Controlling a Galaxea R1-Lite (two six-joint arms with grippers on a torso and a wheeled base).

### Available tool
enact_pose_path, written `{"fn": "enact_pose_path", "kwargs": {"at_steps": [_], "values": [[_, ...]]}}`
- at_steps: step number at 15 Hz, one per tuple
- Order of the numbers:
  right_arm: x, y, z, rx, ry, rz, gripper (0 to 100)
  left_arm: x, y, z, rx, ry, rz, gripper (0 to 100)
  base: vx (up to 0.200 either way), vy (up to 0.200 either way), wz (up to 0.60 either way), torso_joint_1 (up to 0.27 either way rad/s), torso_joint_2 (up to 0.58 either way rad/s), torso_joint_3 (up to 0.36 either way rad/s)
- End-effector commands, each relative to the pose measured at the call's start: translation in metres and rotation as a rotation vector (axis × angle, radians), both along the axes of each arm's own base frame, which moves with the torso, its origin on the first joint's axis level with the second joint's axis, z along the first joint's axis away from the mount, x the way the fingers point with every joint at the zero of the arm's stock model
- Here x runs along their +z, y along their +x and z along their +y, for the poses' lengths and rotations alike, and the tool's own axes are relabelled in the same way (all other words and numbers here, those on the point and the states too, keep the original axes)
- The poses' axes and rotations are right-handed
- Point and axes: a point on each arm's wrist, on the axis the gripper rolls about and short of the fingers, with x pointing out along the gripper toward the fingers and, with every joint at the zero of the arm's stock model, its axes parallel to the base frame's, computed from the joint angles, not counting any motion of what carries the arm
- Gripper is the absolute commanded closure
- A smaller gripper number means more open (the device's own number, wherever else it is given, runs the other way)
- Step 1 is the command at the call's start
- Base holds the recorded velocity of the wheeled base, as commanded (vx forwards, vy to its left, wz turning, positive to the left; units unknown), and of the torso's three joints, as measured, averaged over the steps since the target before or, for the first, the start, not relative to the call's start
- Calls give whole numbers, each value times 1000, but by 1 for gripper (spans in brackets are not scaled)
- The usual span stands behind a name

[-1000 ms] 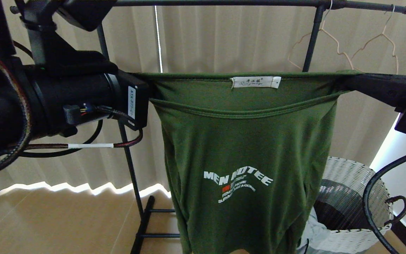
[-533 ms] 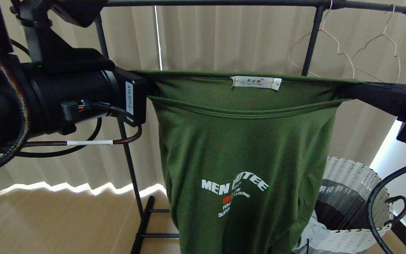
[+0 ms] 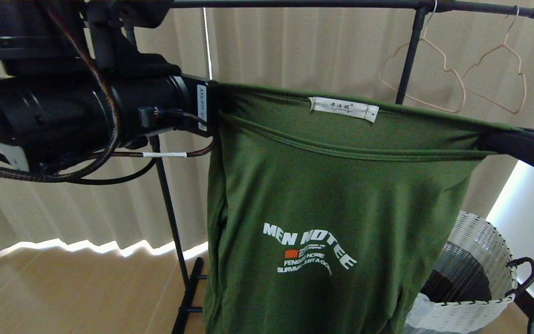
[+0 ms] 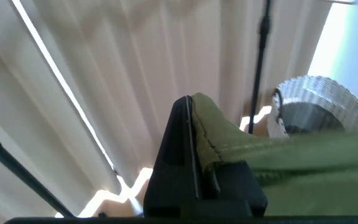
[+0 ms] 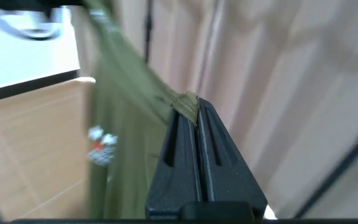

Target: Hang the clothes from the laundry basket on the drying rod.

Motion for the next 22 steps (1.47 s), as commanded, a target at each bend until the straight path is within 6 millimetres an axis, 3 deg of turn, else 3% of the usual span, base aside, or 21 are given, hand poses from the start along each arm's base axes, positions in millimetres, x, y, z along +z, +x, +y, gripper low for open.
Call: {"fn": "enact_pose_path", "kwargs": {"at_steps": [1,4,7,12,16,20,22], "values": [[-1,-12,1,50,9,-16,100,-10,21,-4,35,0,38,100,0,0,0,0,0,0],[-3,-9,3,44,1,-2,100,-14,24,-4,41,-9,55,100,0,0,0,0,0,0],[-6,10,3,-22,-16,30,100,-12,21,-1,41,-3,56,100,0,0,0,0,0,0],[-2,45,2,-113,-21,57,100,8,-25,29,10,23,97,100,0,0,0,0,0,0],[6,78,12,-127,-20,57,100,16,-67,53,-141,26,130,100,0,0,0,0,0,0],[2,118,28,-125,8,-4,100,5,-79,54,-183,56,96,100,0,0,0,0,0,0],[2,123,30,-125,10,-8,100,5,-80,52,-196,50,82,100,0,0,0,0,0,0]]}}
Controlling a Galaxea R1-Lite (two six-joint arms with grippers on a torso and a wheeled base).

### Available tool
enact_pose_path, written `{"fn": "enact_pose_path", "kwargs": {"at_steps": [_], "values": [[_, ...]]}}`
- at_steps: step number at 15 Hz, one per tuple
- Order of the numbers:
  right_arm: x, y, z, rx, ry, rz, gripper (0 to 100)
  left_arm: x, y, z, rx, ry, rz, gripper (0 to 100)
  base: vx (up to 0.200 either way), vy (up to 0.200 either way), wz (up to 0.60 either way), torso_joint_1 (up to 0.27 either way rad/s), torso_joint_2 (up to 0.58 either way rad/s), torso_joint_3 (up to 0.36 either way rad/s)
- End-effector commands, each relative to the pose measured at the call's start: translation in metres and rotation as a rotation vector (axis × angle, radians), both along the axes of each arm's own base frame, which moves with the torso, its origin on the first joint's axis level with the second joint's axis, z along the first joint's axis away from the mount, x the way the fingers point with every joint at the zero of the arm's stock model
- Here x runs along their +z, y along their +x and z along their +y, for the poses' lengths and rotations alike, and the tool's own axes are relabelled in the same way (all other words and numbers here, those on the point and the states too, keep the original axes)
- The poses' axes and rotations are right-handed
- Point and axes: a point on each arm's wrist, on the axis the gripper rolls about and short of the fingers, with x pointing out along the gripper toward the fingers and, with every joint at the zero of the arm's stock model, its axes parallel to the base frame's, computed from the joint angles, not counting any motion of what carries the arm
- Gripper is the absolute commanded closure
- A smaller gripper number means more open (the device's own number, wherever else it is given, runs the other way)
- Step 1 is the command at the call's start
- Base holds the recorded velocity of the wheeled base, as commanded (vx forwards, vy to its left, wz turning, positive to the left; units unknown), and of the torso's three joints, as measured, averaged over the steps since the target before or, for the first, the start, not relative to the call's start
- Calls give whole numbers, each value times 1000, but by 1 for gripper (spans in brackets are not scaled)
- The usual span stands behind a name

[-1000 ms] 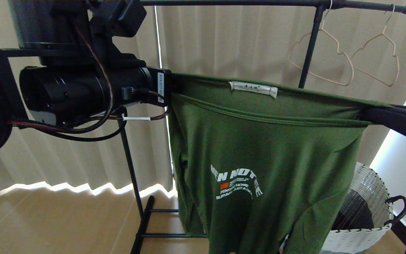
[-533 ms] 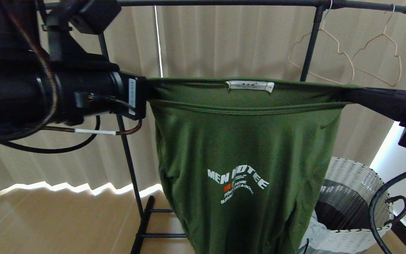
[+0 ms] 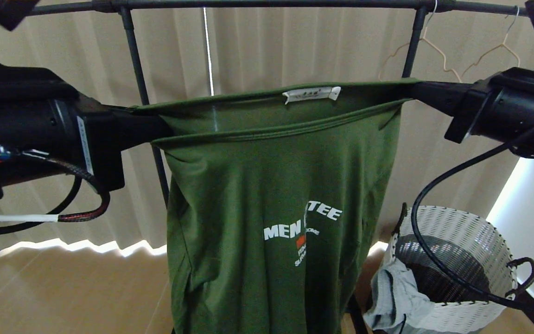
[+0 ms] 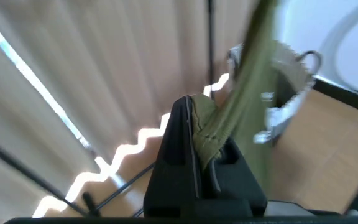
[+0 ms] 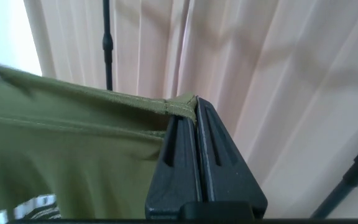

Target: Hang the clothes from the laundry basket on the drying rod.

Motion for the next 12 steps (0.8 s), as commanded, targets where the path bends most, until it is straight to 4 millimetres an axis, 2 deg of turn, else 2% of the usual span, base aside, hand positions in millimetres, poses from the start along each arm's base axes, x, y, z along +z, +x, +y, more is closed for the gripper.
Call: {"fn": "enact_pose_path", "kwargs": {"at_steps": [1,4,9,10,12], "values": [[-8,17,7,0,-12,29,100,4,-14,-1,-54,-17,-22,100,0,0,0,0,0,0],[-8,18,7,4,-12,29,100,-1,-25,-8,-120,-11,-17,100,0,0,0,0,0,0],[-7,13,5,-10,-13,32,100,-3,-25,-10,-124,-12,-18,100,0,0,0,0,0,0],[-2,8,2,-30,-6,14,100,5,-22,-11,-115,-32,-44,100,0,0,0,0,0,0],[6,-3,-2,-51,-5,11,100,16,-4,-14,-59,-46,-71,100,0,0,0,0,0,0]]}}
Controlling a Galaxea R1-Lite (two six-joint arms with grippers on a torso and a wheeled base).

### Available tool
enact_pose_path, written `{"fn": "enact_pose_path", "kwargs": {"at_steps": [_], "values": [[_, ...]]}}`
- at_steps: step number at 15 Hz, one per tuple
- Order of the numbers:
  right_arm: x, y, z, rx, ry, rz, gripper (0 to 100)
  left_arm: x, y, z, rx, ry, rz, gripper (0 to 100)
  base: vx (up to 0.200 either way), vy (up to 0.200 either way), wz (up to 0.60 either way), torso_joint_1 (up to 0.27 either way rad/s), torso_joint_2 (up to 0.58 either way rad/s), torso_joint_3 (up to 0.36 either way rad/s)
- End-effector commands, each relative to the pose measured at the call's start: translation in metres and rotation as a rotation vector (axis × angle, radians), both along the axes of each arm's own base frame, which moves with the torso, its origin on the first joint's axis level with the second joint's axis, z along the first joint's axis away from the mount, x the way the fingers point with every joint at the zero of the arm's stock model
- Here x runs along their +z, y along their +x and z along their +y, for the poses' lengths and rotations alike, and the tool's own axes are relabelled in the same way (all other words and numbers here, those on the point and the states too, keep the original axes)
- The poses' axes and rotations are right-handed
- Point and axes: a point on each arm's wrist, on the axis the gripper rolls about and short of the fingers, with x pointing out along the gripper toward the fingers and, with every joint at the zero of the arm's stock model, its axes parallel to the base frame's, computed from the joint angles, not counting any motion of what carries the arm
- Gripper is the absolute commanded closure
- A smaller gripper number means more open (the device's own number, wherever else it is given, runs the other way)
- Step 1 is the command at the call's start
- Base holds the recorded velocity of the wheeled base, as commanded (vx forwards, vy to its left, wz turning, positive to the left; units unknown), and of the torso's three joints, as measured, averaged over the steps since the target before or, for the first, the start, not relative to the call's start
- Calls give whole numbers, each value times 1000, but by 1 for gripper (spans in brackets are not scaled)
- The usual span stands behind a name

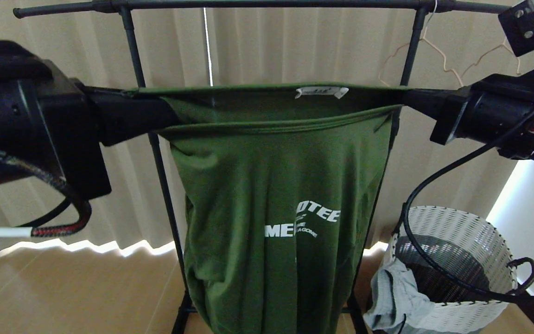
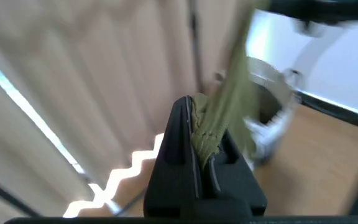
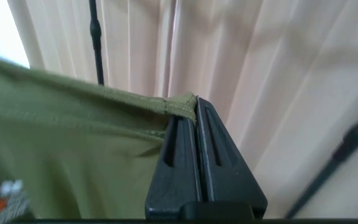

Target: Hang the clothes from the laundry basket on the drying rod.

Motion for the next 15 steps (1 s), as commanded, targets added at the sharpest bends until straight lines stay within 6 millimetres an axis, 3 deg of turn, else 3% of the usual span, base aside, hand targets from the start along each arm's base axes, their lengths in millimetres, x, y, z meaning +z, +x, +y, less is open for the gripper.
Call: {"fn": "enact_pose_path", "kwargs": {"at_steps": [1,5,8,11,15], "values": [[14,-21,-8,-5,5,-11,100,7,25,-3,74,5,-10,100,0,0,0,0,0,0],[23,-58,-22,-1,-3,9,100,14,71,-14,202,-1,-34,100,0,0,0,0,0,0],[19,-73,-26,10,-4,11,100,5,97,-29,290,-27,-68,100,0,0,0,0,0,0],[2,-92,-20,84,-21,44,100,-3,111,-38,310,-23,-61,100,0,0,0,0,0,0],[-2,-98,-20,104,-27,54,100,-9,114,-41,310,-16,-47,100,0,0,0,0,0,0]]}}
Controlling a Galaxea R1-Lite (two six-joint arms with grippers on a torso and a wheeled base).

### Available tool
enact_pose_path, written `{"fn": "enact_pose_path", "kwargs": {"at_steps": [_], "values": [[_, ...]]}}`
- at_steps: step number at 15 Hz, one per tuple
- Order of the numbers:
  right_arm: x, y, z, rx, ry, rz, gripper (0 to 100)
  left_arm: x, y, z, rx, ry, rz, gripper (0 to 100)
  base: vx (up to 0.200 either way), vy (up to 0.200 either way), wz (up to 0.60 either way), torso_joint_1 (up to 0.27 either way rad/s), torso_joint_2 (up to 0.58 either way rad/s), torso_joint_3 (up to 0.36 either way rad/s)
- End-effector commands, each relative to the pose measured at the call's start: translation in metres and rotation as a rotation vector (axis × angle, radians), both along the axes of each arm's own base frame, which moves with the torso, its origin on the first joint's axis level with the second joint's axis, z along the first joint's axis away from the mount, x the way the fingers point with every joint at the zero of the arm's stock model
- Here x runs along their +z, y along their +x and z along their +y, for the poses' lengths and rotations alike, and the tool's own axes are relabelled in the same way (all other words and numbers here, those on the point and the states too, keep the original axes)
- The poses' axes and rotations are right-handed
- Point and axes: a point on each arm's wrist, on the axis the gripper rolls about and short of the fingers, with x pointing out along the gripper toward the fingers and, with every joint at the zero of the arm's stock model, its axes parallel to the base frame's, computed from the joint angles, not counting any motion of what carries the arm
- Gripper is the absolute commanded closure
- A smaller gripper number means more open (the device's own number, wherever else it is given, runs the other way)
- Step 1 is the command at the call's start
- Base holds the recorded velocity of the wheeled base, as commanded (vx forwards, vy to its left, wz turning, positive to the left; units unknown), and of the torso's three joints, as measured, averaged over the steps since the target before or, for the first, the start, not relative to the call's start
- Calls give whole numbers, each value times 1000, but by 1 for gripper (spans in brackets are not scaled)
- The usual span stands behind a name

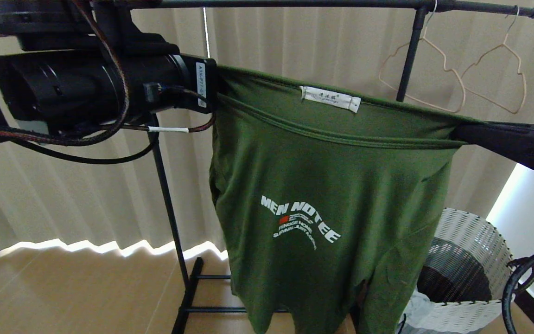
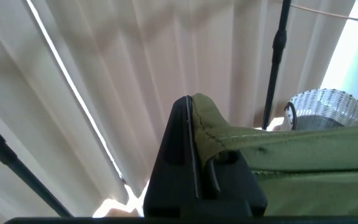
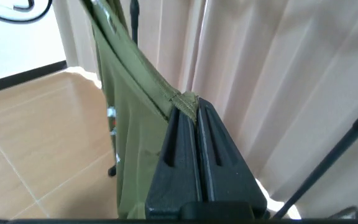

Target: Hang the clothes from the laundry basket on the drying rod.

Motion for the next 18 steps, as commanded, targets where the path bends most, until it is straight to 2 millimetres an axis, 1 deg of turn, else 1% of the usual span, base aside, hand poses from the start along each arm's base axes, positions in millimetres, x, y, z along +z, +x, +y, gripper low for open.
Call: {"fn": "enact_pose_path", "kwargs": {"at_steps": [1,3,5,9,13,14,16,18], "values": [[-5,-5,-1,8,-5,8,100,-6,5,-3,0,5,19,100,0,0,0,0,0,0],[-18,-6,0,18,-26,45,100,-8,5,-4,2,6,27,100,0,0,0,0,0,0],[-19,-7,1,23,-27,46,100,-10,4,-4,-3,7,35,100,0,0,0,0,0,0],[-15,-5,0,17,-19,31,100,-16,-2,-2,-9,22,58,100,0,0,0,0,0,0],[8,-4,-2,0,16,-35,100,-18,-28,15,-23,46,82,100,0,0,0,0,0,0],[13,-2,-1,0,22,-48,100,-16,-39,17,-41,48,84,100,0,0,0,0,0,0],[14,4,2,0,21,-46,100,-10,-52,19,-66,47,80,100,0,0,0,0,0,0],[10,7,4,1,16,-32,100,-8,-55,19,-73,42,72,100,0,0,0,0,0,0]]}}
